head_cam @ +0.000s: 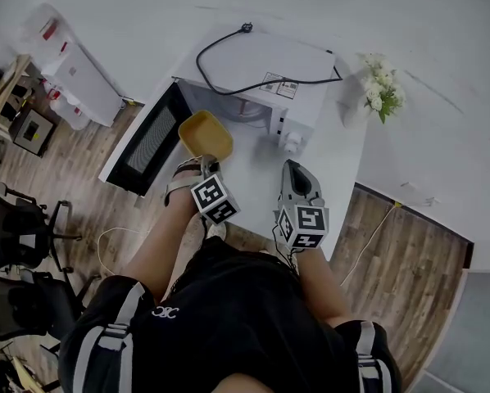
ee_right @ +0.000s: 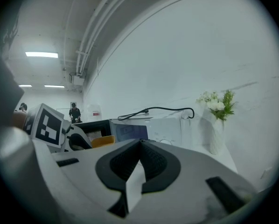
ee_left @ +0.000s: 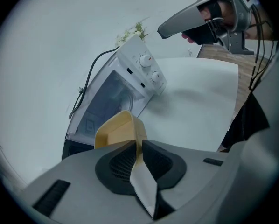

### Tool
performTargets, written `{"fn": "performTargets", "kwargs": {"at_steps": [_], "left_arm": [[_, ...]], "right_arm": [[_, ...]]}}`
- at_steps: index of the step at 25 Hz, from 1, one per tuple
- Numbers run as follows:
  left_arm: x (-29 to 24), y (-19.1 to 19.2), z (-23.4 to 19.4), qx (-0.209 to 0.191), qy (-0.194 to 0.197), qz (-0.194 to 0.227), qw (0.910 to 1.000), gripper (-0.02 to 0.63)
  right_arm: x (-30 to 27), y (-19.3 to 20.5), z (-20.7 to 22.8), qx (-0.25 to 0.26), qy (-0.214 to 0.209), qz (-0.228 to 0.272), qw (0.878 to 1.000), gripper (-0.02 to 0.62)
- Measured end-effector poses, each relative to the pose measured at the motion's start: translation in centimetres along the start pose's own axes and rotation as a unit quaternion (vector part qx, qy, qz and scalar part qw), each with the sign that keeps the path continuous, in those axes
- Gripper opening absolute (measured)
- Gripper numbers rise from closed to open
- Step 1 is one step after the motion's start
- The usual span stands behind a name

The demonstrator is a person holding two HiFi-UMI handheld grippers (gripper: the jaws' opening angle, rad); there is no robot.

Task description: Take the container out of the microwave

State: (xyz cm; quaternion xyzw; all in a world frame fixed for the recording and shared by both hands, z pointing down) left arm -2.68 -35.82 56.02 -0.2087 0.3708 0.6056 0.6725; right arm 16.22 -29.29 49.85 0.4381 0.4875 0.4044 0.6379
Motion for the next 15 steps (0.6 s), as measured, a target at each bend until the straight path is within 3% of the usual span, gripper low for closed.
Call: {"fn": "performTargets", "kwargs": {"at_steps": [15], "left_arm": [[0.31, 0.63, -0.48, -0.001, -0.002, 0.004, 1.0000, 0.061]], "right_arm": [[0.12, 0.07, -0.83, 0.004, 0.003, -0.003, 1.000, 0.003]]}}
Point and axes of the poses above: the fingertips, and each gripper's own axes: x backward along the fingers, z to its right, y out of its underside, the point moved 5 cm from there along x, backward along the fingers, and after that the axes turned 6 degrees about -z, right-handed, at the moved point
